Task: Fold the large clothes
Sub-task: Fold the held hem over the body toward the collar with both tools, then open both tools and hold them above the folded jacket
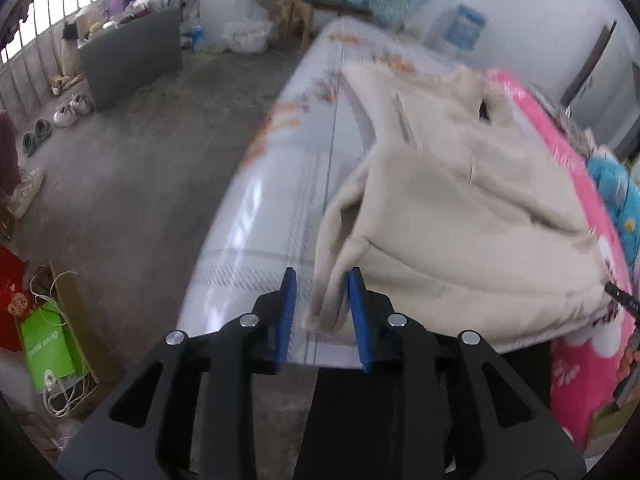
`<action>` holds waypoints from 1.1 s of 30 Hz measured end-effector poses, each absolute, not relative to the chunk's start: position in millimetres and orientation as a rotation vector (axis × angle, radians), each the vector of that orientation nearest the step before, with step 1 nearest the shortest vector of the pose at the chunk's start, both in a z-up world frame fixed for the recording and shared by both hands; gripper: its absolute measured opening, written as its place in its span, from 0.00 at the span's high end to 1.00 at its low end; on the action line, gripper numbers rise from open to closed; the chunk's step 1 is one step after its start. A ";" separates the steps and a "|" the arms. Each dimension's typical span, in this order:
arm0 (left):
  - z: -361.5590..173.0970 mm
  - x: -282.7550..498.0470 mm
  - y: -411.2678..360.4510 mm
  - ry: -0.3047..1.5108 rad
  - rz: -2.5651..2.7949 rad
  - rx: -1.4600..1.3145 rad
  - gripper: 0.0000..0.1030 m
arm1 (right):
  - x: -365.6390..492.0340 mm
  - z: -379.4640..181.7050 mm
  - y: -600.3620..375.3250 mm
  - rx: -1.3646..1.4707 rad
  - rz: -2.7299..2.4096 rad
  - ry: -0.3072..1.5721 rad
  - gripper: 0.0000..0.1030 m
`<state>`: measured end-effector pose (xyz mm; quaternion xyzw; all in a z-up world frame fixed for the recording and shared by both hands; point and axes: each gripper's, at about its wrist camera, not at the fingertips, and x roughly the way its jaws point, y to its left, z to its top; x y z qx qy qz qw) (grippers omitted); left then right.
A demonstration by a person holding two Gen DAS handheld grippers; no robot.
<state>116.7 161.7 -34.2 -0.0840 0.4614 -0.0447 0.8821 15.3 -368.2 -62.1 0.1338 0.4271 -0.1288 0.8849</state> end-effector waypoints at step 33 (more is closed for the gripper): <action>-27.3 148.7 -54.1 0.673 -0.483 0.180 0.97 | 106.5 -44.3 -235.7 0.082 0.047 0.762 0.95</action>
